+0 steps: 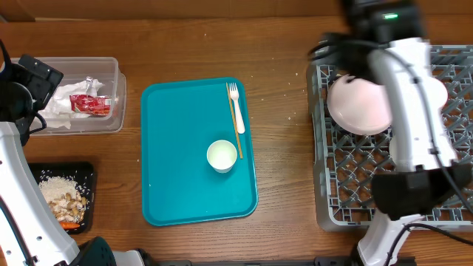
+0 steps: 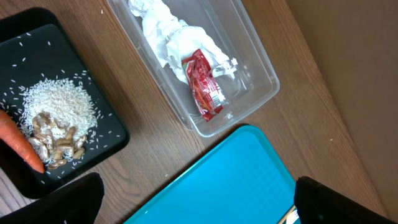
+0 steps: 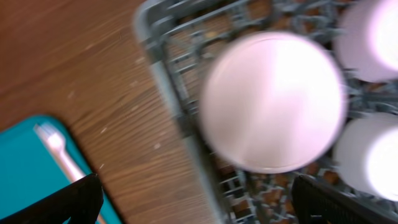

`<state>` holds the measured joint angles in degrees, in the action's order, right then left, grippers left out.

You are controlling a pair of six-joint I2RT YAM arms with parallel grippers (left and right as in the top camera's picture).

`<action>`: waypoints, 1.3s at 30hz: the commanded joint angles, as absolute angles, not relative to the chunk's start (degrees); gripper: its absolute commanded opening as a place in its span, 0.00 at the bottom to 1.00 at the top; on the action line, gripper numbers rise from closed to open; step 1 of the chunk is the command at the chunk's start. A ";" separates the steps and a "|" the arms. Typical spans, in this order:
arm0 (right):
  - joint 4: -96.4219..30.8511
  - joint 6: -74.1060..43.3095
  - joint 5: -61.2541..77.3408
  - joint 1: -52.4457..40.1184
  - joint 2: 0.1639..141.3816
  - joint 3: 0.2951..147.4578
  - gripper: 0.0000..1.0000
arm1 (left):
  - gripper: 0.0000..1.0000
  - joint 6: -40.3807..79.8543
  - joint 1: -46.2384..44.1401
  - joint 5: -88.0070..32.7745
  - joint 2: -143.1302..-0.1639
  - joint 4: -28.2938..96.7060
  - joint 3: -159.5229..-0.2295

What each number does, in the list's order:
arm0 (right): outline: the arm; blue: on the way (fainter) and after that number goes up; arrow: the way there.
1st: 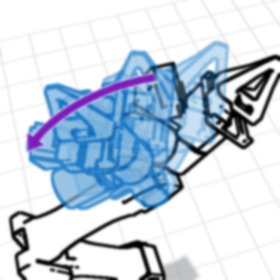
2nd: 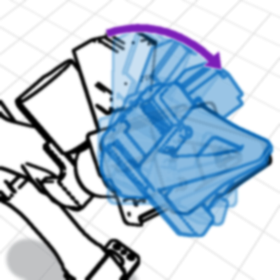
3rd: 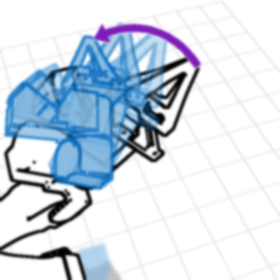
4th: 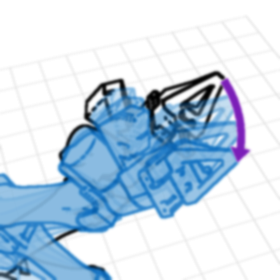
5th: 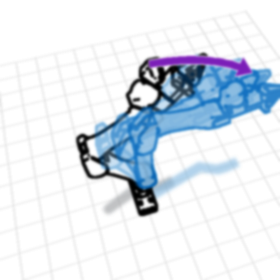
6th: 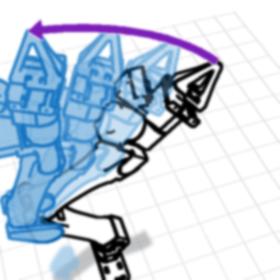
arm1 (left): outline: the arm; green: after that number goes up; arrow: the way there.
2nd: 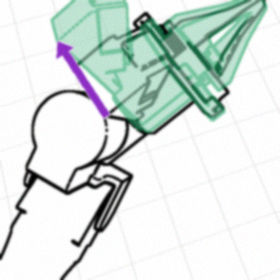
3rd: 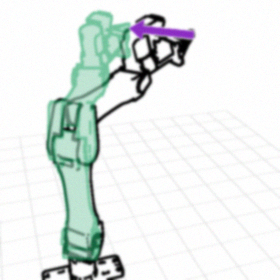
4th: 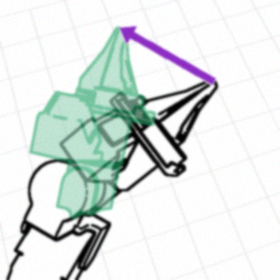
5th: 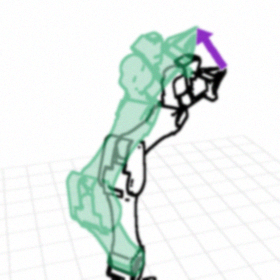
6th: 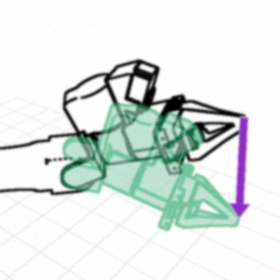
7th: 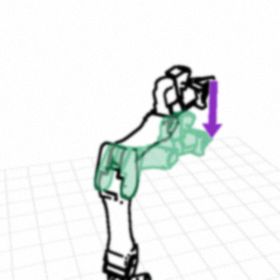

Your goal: Sort waste into correct bins and load items into the dishwasher

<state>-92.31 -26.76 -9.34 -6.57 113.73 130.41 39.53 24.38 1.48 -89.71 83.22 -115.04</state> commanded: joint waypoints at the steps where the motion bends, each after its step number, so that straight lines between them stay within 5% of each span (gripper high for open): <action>1: -92.38 -27.05 -6.13 -0.56 112.20 131.85 1.00 | 1.00 40.53 24.36 -0.36 -89.73 83.35 -115.22; 11: -91.88 -27.05 -6.13 6.46 112.20 131.85 1.00 | 1.00 25.12 19.92 -25.58 -89.91 93.25 -113.89; 16: -91.88 -27.05 -6.13 6.46 112.20 131.85 1.00 | 1.00 16.73 4.36 -22.70 -89.91 96.42 -107.00; 20: -91.88 -27.05 -6.15 6.46 112.20 131.85 1.00 | 1.00 25.76 -6.52 -10.83 -90.50 89.21 -97.03; 25: -91.88 -27.05 -6.13 6.46 112.20 131.85 1.00 | 1.00 29.08 -16.19 -10.52 -92.33 78.76 -83.11; 31: -91.88 -27.05 -6.15 6.46 112.20 131.85 1.00 | 1.00 29.82 -20.32 -10.46 -96.12 68.20 -74.08; 39: -91.88 -27.05 -6.15 6.46 112.20 131.85 1.00 | 0.84 31.70 -21.41 -9.17 -106.85 64.34 -71.72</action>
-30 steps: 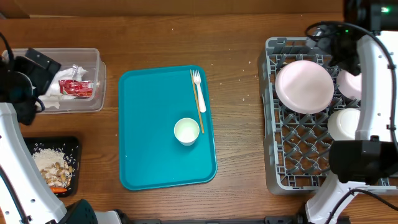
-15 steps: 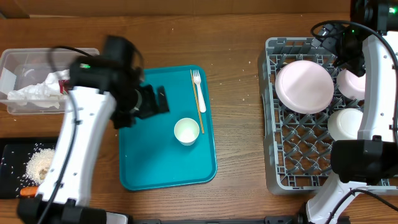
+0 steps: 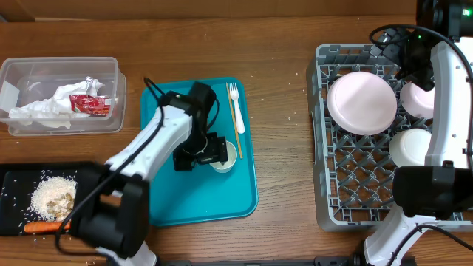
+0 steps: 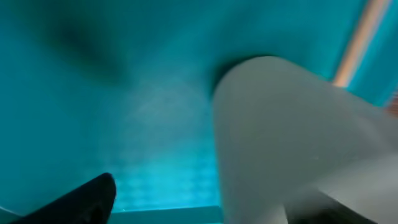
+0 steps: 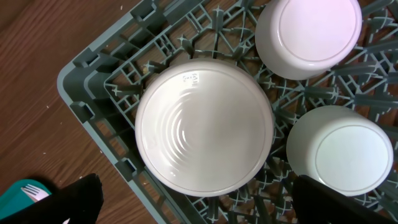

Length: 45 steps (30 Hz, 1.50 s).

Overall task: Sort waste into correct bins and load items into the dishwasher
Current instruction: 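Reach the left gripper to the white paper cup and grasp it, then lift the paper cup with the left gripper toward the right gripper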

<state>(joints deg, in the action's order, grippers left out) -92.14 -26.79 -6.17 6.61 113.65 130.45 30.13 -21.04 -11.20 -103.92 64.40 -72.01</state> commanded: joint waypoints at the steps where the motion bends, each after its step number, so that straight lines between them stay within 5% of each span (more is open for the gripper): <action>1: -91.88 -27.05 -6.15 6.46 112.20 131.85 1.00 | 0.84 31.99 -21.41 -8.38 -107.18 64.38 -71.72; 3: -91.88 -27.05 -6.15 6.46 112.20 131.85 1.00 | 0.82 32.40 -21.41 -6.61 -107.35 64.18 -71.77; 7: -91.88 -27.05 -6.15 6.46 112.20 131.85 1.00 | 0.58 32.40 -21.34 -6.66 -107.33 63.70 -71.85; 14: -91.85 -27.05 -6.13 6.46 112.20 131.85 1.00 | 0.52 32.38 -21.30 -7.09 -107.07 63.86 -72.77; 17: -91.88 -27.05 -6.13 6.46 112.20 131.85 1.00 | 0.38 32.38 -21.30 -7.07 -106.67 64.77 -74.13; 21: -91.85 -27.05 -6.15 6.46 112.20 131.85 1.00 | 0.35 32.36 -21.32 -7.05 -105.82 66.43 -75.92; 24: -91.88 -27.05 -6.13 6.46 112.20 131.85 1.00 | 0.13 32.38 -21.32 -7.07 -105.82 66.50 -76.05; 27: -91.85 -27.05 -6.13 6.46 112.20 131.85 1.00 | 0.04 32.36 -21.32 -7.05 -105.82 66.87 -76.09; 37: -91.88 -27.05 -6.13 6.46 112.20 131.85 1.00 | 0.04 32.12 -21.37 -8.32 -104.31 74.54 -82.98; 45: -91.88 -27.05 -6.13 6.46 112.20 131.85 1.00 | 0.04 20.38 -15.62 -34.74 -92.68 68.42 -85.30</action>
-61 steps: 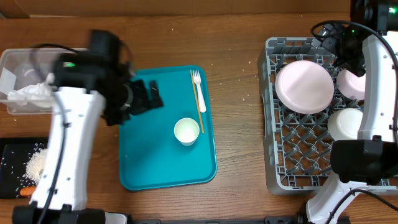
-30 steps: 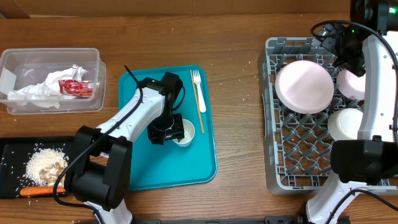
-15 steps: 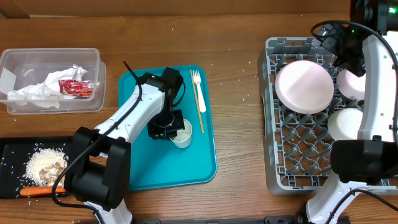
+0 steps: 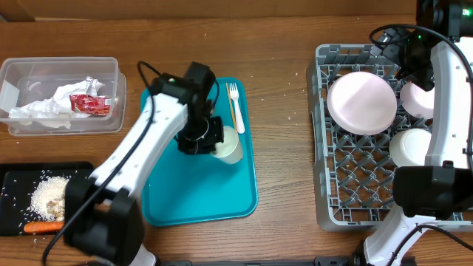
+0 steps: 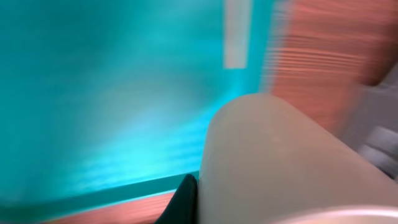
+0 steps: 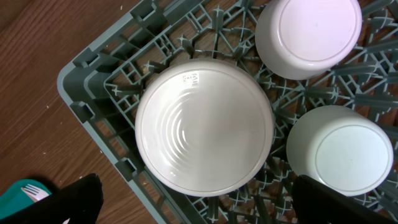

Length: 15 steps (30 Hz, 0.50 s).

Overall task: Sort waste into correct bins and load items into the dishwasher
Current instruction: 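Lift the paper cup with the left gripper toward the right gripper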

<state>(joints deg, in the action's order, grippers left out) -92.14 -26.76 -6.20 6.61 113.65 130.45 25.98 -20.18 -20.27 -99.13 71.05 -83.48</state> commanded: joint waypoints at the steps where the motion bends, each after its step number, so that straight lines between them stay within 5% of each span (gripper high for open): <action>1: -91.88 -27.05 -6.15 6.46 112.20 131.85 1.00 | 0.04 19.49 -12.84 -39.53 -91.31 66.83 -85.30; 10: -81.67 -27.73 -1.32 6.46 112.20 131.85 1.00 | 0.04 16.56 -0.34 -70.46 -90.70 62.24 -84.60; 15: -83.13 -22.02 27.75 6.44 112.25 131.81 1.00 | 0.04 17.67 0.10 -86.26 -90.70 57.78 -84.60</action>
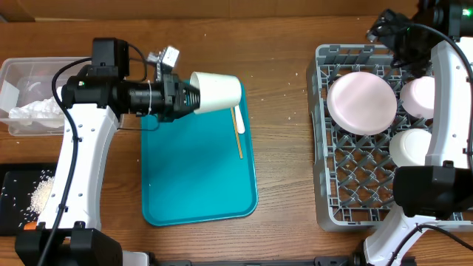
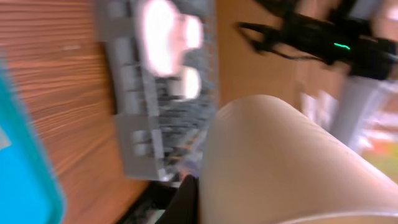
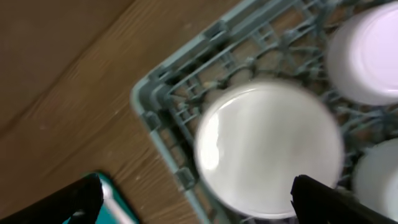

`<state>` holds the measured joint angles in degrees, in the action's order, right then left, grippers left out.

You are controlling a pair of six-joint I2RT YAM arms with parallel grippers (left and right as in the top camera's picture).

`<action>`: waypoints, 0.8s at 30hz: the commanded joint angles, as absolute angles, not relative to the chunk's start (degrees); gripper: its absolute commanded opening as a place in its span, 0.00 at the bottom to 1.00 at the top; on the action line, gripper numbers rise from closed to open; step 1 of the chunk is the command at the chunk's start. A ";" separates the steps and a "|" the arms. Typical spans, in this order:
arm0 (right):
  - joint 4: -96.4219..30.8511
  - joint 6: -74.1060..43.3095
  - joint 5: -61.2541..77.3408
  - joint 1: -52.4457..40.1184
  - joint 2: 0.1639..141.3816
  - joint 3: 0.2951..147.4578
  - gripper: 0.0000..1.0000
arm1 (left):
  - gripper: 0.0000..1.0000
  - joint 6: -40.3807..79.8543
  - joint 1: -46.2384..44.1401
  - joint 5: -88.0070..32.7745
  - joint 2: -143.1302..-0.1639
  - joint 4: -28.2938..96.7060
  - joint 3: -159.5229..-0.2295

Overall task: Sort waste into correct bins and load items into the dishwasher
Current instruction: 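Lift the paper cup with the left gripper toward the right gripper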

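A white paper cup lies on its side in the air over the far edge of the teal tray, with my left gripper shut on it. In the left wrist view the cup fills the lower right, with one dark finger beside it. A white fork and a wooden stick lie on the tray under the cup. My right gripper is open and holds nothing, over the far left corner of the grey dish rack.
The rack holds a white plate and two upturned bowls. A clear bin with tissue stands at the far left. A black tray with rice is at the near left.
My left gripper has gone from just above the middle right of the tray to higher up at its far edge. The cup in it is now turned on its side. The right wrist has shifted a little.
The cup first stood upright on the tray while my left arm was at the left bins and my right arm hung over the rack. Then my left gripper was at the cup. Then it held the cup above the tray, and now higher, on its side.
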<state>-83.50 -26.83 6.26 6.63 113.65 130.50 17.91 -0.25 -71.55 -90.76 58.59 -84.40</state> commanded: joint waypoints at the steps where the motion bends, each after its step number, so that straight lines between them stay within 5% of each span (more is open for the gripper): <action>1: -83.02 -18.68 36.42 6.39 112.27 131.57 1.00 | 0.04 18.31 0.08 -86.70 -90.70 57.76 -84.60; 4: -83.70 -9.72 66.30 6.39 112.29 131.11 1.00 | 0.04 22.00 0.49 -87.96 -90.70 55.35 -84.60; 8: -86.28 -5.28 85.80 4.86 112.29 130.58 1.00 | 0.04 39.59 1.85 -90.52 -90.65 42.09 -84.62; 15: -85.38 -3.11 89.71 -6.98 112.29 130.50 1.00 | 0.04 55.53 0.54 -90.54 -90.63 31.27 -84.62; 24: -82.17 -3.18 89.82 -14.81 112.31 130.50 1.00 | 0.04 61.17 -3.90 -90.52 -90.48 28.38 -84.66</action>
